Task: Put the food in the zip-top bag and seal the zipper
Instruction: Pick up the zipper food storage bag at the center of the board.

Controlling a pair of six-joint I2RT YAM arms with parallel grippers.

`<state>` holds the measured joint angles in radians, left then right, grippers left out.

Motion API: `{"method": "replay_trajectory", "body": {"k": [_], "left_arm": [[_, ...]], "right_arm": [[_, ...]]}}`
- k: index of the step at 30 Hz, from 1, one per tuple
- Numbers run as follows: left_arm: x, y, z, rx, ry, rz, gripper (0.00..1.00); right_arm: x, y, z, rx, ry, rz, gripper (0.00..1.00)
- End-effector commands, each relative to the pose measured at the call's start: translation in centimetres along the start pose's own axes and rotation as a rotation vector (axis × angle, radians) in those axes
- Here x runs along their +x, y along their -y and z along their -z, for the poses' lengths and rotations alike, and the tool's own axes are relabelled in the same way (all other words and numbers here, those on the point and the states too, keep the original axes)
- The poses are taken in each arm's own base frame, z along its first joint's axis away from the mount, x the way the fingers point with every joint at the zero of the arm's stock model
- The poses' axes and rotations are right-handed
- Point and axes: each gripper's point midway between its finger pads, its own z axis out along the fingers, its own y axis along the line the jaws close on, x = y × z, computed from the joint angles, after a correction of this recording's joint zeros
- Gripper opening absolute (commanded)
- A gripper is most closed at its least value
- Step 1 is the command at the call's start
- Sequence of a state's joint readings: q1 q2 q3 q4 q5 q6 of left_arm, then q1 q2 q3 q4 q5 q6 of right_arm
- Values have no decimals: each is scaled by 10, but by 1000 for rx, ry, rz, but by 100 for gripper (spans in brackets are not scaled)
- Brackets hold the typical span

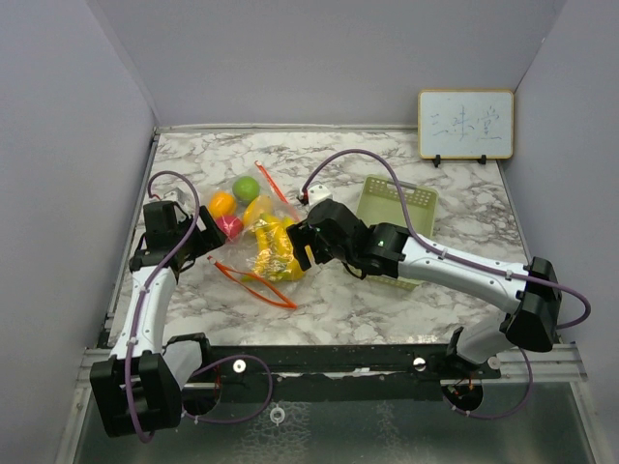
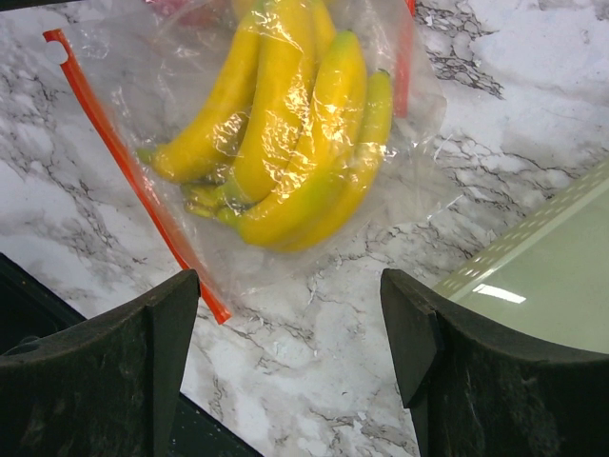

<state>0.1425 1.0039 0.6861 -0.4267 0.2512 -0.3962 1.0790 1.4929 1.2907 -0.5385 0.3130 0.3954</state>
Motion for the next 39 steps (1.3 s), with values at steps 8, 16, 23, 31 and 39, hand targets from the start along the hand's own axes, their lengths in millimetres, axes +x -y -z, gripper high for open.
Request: {"method": "replay_trajectory", "body": {"k": [8, 16, 23, 31, 39], "left_arm": [[13, 7, -25, 143, -60, -142, 78], [19, 30, -19, 297, -75, -205, 60], [22, 29, -25, 312, -101, -222, 51], [38, 32, -36, 369, -199, -177, 50], [54, 45, -42, 429, -283, -197, 75]], "right_arm": [[-6, 14, 19, -23, 19, 9, 77], [-8, 36, 34, 4, 43, 2, 77], [-14, 44, 42, 0, 60, -5, 77], [-14, 53, 48, 11, 84, -19, 78], [-6, 63, 46, 18, 81, -49, 78]]}}
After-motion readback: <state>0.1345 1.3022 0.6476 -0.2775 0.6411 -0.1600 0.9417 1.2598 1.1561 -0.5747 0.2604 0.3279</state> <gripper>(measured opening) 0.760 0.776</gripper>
